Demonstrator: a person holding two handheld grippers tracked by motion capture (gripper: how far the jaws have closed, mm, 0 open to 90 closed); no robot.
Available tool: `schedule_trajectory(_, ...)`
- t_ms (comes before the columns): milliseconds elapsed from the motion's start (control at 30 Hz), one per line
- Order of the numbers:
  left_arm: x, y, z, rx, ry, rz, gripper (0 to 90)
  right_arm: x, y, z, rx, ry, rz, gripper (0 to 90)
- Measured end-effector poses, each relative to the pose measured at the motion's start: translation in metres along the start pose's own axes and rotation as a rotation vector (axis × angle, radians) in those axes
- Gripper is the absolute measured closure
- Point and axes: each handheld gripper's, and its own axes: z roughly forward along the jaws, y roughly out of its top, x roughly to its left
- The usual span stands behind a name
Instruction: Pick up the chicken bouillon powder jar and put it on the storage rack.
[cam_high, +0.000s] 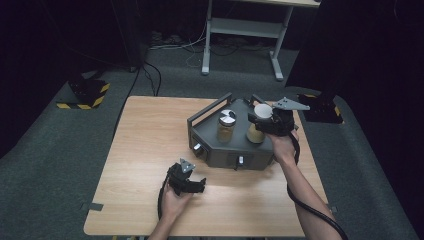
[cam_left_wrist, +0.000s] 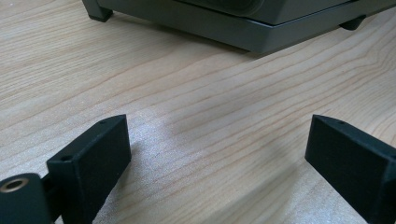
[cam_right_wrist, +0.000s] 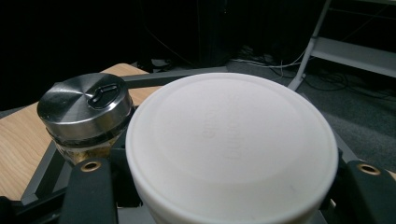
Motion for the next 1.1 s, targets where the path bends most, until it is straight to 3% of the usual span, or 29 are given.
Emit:
schedule_trajectory(733,-0.001,0.0,0.0,0.001,0.004,0.004,7.3,-0.01,-0.011,0.0,-0.025,0.029,0.021,32.5)
schedule_trajectory(800,-0.001,0.0,0.0,0.001,0.004,0.004,7.3,-0.011,-0.011,0.001,-0.022,0.032,0.024,29.6)
schedule_trajectory(900,-0.001,0.0,0.0,0.001,0.004,0.003,7.3,-0.011,-0.014,0.002,-0.022,0.029,0.039,17.8)
schedule_trajectory(1100,-0.001,0.0,0.0,0.0,0.003,0.003,7.3,-0.017,-0.021,-0.003,-0.034,0.041,0.061,8.9)
